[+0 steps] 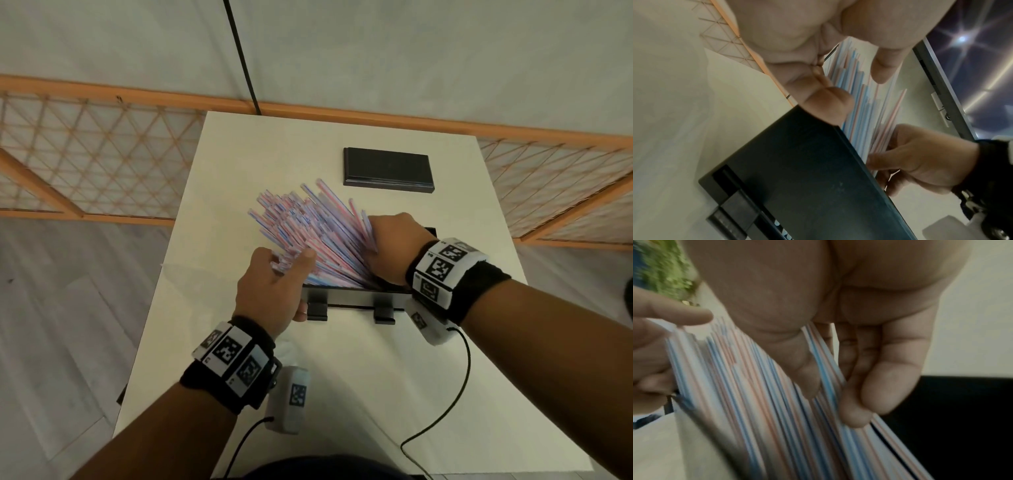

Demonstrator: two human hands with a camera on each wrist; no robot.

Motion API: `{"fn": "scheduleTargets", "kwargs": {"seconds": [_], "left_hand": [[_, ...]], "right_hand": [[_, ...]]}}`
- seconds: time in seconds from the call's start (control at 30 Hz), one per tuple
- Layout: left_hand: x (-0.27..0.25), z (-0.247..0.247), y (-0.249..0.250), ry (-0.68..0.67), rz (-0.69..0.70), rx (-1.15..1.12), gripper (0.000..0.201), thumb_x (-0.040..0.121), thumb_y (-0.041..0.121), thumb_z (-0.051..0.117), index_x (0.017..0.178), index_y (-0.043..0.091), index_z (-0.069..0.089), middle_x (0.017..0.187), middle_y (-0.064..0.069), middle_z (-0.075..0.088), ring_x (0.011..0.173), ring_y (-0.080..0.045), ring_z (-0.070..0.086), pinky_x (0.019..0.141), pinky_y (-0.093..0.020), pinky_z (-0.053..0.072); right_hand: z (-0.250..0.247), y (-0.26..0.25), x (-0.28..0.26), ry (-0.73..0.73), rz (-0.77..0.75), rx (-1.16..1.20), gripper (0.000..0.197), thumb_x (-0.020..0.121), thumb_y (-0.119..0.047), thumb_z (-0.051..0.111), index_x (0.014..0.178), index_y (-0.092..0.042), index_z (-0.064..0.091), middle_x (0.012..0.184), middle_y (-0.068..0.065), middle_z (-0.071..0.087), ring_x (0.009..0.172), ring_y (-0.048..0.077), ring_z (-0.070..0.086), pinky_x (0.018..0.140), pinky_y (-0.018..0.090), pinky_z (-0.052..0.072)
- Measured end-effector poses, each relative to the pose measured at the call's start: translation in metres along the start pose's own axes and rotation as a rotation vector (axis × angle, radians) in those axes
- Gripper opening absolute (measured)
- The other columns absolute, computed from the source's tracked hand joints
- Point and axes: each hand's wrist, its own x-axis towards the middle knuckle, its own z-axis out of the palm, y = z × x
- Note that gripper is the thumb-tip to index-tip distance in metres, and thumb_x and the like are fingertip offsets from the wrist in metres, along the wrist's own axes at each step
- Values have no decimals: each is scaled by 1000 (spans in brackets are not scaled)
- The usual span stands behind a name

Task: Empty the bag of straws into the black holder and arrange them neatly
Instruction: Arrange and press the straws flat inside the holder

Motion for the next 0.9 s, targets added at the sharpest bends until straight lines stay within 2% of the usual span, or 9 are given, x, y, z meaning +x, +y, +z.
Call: {"fn": "scheduleTargets", "kwargs": {"seconds": [0.13, 0.2, 0.3, 0.43, 0.53, 0.67, 0.73, 0.83, 0.9], "left_hand": [[1, -1, -1, 6, 3, -12, 57, 87, 53, 72, 100, 1, 51, 61, -7, 59, 45, -25, 61, 56, -52, 63], [2, -1, -1, 9, -1, -21, 56, 87, 52, 72, 100, 1, 52, 61, -5, 60, 44, -24, 61, 55, -49, 63], [1, -2, -2, 8, -2, -16, 53, 87, 52, 72, 98, 3, 53, 63, -6, 62, 45, -24, 62, 54, -46, 63], [1, -3, -4, -2, 0, -15, 55, 86, 54, 73, 97, 4, 53, 69, -13, 63, 46, -24, 62, 54, -44, 62], [-1, -3, -5, -5, 1, -10, 56, 84, 54, 75, 99, 5, 52, 68, -12, 62, 46, -24, 62, 54, -43, 62], [1, -2, -5, 11, 15, -4, 56, 86, 51, 75, 101, 4, 50, 68, -14, 59, 45, -25, 60, 52, -44, 61], [2, -1, -5, 9, 26, -15, 53, 87, 51, 74, 99, 5, 51, 69, -12, 59, 45, -26, 60, 51, -42, 60], [2, 0, -5, 0, 24, -28, 51, 89, 50, 72, 100, 5, 51, 68, -10, 59, 46, -26, 60, 51, -41, 60], [2, -1, -7, -3, 15, -41, 50, 90, 50, 71, 100, 5, 51, 70, -10, 57, 45, -25, 60, 51, -39, 58]], "right_hand": [[-17, -7, -3, 58, -12, 47, 8, 86, -21, 55, 92, -21, 51, 83, 4, 54, 71, 27, 47, 65, 29, 37], [-18, -6, -3, 71, -9, 70, 12, 86, -23, 59, 92, -21, 49, 87, 5, 58, 77, 29, 53, 67, 28, 37], [-14, 3, -8, 30, 25, 220, 38, 79, -31, 76, 111, -20, 58, 99, 1, 66, 91, 25, 62, 76, 26, 42], [-14, 28, -21, 77, 116, 330, 35, 73, -26, 80, 103, -24, 63, 88, -9, 69, 78, 12, 62, 78, 26, 49], [-11, 46, -22, 11, 223, 201, 31, 74, -26, 77, 102, -16, 67, 94, -1, 71, 89, 21, 65, 83, 30, 51], [6, 37, -18, -86, 183, 120, 59, 69, -35, 82, 120, -16, 60, 110, 3, 67, 102, 28, 63, 85, 30, 50], [16, 29, -13, -95, 133, 125, 56, 69, -35, 81, 116, -17, 57, 109, 3, 66, 99, 28, 63, 82, 29, 49], [21, 25, -9, -127, 137, 48, 29, 74, -33, 73, 90, -16, 55, 95, 6, 66, 77, 24, 58, 67, 28, 46], [20, 26, -10, -168, 165, 61, 23, 73, -30, 69, 84, -14, 57, 85, 6, 64, 69, 22, 56, 62, 27, 45]]}}
